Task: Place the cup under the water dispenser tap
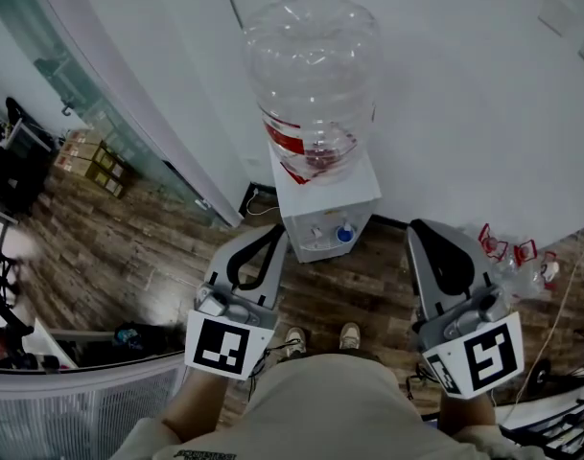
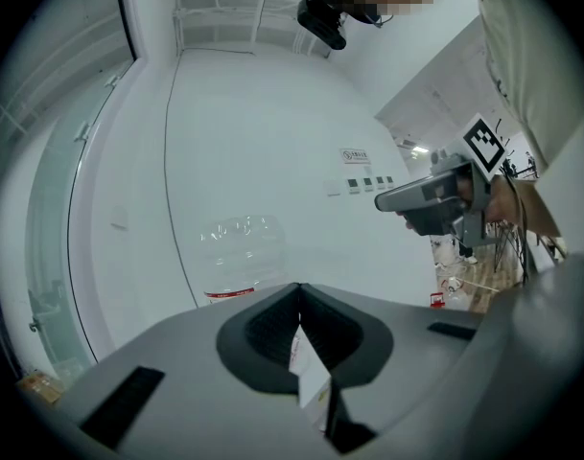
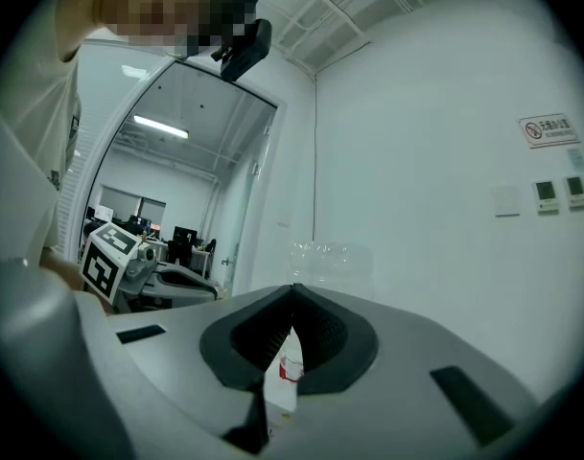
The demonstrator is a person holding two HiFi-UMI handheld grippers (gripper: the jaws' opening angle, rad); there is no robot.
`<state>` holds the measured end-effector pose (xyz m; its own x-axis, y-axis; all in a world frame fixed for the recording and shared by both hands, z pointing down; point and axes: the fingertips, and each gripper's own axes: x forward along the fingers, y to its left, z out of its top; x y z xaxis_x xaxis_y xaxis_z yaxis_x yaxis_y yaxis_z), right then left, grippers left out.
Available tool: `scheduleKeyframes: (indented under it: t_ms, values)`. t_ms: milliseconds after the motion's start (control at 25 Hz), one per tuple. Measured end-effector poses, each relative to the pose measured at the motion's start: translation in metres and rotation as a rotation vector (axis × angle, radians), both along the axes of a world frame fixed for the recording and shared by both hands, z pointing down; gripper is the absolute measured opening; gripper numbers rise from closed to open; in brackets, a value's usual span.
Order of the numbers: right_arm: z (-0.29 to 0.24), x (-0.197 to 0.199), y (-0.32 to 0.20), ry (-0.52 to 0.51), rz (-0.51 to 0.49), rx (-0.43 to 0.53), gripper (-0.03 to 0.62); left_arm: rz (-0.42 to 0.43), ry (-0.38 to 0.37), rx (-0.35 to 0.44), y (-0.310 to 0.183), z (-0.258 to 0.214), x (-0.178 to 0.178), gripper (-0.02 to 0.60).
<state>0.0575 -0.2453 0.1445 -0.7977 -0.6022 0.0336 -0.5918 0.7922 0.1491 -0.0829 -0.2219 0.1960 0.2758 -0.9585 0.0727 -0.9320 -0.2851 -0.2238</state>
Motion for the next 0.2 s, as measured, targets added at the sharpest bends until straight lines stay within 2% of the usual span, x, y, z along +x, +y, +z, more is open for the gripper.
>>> scheduleKeyframes:
  t_ms: [200]
  values:
    - [-0.0039, -0.0010, -0.0008, -0.020, 0.004, -0.004, 0.007, -0.002, 0.000, 0.011, 0.0026, -0.0062, -0.0018, 0.006]
